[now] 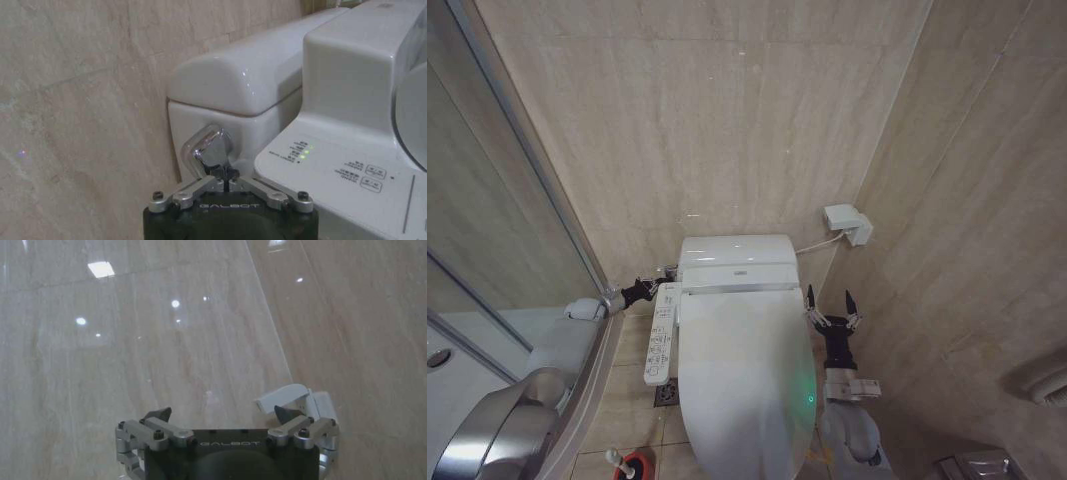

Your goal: Open the toilet lid, clean the toilet bowl with a toilet brush, close the toilet lid, and flush.

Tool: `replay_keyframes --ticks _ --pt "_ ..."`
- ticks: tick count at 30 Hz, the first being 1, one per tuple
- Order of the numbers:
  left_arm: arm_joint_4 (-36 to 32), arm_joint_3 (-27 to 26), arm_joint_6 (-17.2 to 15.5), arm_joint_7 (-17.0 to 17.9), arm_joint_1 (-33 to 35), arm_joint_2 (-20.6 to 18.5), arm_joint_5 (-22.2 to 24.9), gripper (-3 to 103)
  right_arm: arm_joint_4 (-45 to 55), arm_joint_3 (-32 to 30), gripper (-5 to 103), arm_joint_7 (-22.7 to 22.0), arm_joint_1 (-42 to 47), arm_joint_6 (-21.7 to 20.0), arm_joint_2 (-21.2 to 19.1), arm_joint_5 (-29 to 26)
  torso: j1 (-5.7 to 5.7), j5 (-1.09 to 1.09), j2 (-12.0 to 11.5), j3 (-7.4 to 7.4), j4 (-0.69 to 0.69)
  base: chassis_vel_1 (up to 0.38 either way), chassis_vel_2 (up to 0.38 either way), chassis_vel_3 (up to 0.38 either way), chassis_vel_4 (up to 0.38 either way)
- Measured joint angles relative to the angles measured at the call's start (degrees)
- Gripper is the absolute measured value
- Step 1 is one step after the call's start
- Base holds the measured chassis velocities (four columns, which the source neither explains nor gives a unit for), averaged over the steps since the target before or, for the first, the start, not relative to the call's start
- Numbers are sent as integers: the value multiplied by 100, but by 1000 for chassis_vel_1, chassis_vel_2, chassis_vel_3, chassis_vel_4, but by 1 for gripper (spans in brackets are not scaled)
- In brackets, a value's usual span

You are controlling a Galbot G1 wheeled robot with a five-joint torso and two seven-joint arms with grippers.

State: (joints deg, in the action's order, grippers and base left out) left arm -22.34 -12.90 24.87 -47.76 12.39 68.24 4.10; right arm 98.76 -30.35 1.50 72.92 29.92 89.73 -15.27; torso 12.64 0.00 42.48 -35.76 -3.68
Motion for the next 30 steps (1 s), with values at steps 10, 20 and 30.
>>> replay_keyframes --ticks 10,20,30 --pt "-9 35 3 1 -1 -11 5 0 21 -3 100 0 21 2 -10 1 0 0 0 0 0 0 0 0 0" --pt "-256 140 3 -51 66 -82 172 0 67 -19 100 -1 88 4 0 9 0 0 0 0 2 0 0 0 0" --pt "-1562 293 -63 -265 651 -521 509 0 118 -20 100 -2 184 19 73 97 0 -3 0 1 -3 0 0 0 0"
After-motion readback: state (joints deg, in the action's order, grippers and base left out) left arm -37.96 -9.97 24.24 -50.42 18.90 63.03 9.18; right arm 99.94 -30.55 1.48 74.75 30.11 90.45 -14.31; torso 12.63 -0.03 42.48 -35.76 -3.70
